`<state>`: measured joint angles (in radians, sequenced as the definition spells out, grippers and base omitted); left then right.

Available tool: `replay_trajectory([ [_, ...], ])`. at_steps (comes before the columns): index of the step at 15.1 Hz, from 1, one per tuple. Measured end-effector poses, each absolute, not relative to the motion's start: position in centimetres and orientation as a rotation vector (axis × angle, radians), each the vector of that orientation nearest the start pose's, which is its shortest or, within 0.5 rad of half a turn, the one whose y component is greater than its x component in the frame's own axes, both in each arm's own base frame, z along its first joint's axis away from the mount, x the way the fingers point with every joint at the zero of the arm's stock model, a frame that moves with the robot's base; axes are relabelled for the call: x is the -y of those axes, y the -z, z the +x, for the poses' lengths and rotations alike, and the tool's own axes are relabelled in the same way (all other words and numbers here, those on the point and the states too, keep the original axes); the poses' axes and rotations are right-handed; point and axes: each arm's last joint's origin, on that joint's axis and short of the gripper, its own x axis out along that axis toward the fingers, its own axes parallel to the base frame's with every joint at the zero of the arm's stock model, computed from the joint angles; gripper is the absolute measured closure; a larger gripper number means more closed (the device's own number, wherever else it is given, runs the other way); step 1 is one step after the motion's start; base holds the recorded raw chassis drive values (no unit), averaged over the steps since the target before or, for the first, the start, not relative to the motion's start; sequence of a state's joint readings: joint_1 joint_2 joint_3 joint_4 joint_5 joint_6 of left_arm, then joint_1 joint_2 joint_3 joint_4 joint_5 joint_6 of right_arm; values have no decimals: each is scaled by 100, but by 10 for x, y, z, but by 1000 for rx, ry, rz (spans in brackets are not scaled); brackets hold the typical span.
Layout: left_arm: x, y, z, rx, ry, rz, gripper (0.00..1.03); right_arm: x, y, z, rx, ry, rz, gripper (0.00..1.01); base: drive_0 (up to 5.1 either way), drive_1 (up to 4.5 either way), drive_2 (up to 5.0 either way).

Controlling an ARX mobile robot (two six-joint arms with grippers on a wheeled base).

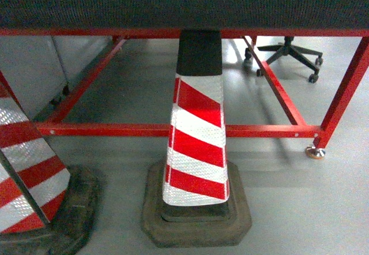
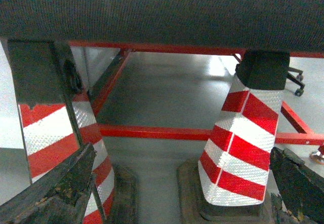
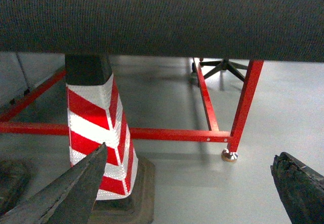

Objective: Sort blue parts and orange caps into right shelf containers

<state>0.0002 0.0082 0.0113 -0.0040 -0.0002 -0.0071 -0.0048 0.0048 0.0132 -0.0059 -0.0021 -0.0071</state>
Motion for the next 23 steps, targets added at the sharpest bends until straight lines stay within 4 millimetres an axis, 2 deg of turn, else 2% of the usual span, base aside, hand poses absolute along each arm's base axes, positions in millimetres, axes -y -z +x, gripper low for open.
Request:
replay_trajectory([
  [23,0,-166,98,-1,-1,0,5,0,-167,97,3,5,0,3,0,0,0],
])
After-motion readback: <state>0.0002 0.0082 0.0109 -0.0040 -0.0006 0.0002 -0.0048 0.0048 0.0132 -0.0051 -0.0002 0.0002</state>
